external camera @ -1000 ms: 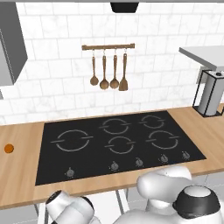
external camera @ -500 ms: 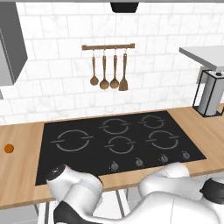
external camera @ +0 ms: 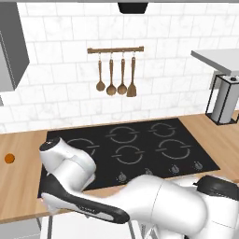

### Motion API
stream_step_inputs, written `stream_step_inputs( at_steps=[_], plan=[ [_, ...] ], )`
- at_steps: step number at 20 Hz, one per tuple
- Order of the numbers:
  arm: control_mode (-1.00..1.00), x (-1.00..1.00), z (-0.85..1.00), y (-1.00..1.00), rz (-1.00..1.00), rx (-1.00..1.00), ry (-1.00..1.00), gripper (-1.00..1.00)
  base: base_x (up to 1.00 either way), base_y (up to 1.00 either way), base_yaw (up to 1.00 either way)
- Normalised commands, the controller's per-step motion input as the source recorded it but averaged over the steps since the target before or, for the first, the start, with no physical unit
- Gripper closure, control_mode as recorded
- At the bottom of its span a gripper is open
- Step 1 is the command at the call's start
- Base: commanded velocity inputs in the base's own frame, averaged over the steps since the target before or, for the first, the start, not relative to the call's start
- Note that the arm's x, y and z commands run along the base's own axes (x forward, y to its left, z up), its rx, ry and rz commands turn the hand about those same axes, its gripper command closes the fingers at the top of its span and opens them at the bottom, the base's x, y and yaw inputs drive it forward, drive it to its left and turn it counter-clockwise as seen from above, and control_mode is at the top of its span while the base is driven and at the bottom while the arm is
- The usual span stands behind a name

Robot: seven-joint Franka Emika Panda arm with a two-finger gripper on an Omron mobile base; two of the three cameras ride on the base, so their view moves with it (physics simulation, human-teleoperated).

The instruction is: Pick the pizza cutter from the drawer and place it on the counter.

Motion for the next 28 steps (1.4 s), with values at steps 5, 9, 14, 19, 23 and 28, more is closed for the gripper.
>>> stream_step_inputs(
  at_steps=[5,9,14,19,23,28],
  plan=[
    [-1.0,0.32,-0.26,0.58,0.03,0.0,0.0,1.0,0.0,0.0,0.0],
    [-1.0,0.76,-0.28,0.61,0.0,0.06,-0.08,1.0,0.0,0.0,0.0],
    [-1.0,0.97,-0.14,0.72,0.0,0.0,-0.02,1.0,0.0,0.0,0.0],
    [-1.0,0.93,-0.15,0.85,-0.01,0.0,-0.05,-1.0,0.0,0.0,0.0],
    [-1.0,0.43,-0.19,0.35,0.0,0.0,-0.14,-1.0,0.0,0.0,0.0],
    [-1.0,-0.4,-0.05,-0.01,0.0,0.0,-0.07,-1.0,0.0,0.0,0.0]
  ],
)
